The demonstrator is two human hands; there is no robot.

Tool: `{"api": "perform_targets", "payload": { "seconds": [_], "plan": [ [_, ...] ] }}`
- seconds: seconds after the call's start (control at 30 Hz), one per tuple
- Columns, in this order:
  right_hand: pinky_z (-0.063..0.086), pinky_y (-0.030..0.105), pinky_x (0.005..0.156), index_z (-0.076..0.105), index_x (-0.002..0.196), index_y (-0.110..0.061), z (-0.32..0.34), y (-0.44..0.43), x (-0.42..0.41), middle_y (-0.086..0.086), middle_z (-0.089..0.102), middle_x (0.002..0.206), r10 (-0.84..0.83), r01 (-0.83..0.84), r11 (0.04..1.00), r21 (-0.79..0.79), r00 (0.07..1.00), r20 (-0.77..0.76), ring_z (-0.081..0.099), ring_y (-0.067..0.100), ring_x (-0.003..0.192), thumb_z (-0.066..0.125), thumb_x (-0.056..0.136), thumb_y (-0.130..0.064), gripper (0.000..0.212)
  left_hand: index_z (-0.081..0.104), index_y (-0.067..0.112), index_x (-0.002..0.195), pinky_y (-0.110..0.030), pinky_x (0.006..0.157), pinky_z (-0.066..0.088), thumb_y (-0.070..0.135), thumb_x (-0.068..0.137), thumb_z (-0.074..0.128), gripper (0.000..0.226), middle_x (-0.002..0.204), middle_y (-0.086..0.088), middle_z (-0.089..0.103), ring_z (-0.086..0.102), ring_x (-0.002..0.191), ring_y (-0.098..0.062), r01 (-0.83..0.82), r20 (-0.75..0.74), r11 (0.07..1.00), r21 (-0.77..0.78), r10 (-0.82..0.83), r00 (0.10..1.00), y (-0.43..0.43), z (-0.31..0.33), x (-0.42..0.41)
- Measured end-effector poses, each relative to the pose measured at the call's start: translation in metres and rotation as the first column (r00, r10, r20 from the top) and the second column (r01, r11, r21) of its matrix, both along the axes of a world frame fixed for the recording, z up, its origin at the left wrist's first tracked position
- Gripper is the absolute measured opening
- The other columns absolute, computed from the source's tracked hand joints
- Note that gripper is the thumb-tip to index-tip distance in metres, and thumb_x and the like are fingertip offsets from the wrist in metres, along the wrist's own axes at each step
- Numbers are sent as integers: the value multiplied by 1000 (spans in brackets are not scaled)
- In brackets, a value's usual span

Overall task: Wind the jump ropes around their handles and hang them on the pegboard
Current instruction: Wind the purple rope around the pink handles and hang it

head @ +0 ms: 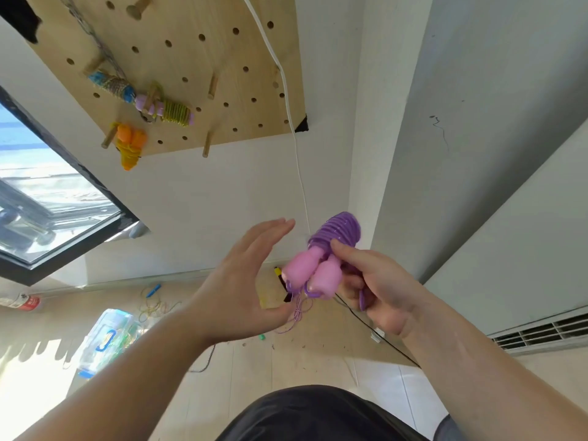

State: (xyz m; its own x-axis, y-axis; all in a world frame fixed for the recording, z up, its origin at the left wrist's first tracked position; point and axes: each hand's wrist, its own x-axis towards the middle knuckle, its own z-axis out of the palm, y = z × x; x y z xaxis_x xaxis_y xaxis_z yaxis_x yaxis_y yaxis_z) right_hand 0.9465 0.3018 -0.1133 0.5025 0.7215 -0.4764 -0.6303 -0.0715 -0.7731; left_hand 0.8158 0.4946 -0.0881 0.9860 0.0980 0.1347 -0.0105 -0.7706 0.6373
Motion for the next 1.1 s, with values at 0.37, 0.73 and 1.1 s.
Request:
{"api": "perform_targets", "payload": {
  "seconds": [0.37,0.73,1.1],
  "plan": [
    [41,34,64,77,92,-10,16,8,-31,17,62,89,206,-209,978,-9,967,-148,55,24,71,86,68,-52,49,64,20,118,-36,93,51,28,82,81,42,116,6,65,60,112,-14,303,129,933,196,-331,935,4,3,12],
    [51,17,70,71,115,-19,19,9,-49,-2,74,77,-60,106,988,-111,933,354,67,5,71,69,94,-9,23,70,24,78,-42,66,52,42,88,68,21,68,0,69,65,63,-15,-415,-137,766,-492,402,905,-23,-13,6],
    [33,28,45,66,89,-27,5,6,-49,-13,44,66,383,127,924,-361,-339,859,37,14,62,82,73,-10,28,64,5,100,-32,52,51,35,101,59,31,80,-16,69,65,61,-25,-550,-481,508,-663,274,833,-21,-18,-6]
  ]
}}
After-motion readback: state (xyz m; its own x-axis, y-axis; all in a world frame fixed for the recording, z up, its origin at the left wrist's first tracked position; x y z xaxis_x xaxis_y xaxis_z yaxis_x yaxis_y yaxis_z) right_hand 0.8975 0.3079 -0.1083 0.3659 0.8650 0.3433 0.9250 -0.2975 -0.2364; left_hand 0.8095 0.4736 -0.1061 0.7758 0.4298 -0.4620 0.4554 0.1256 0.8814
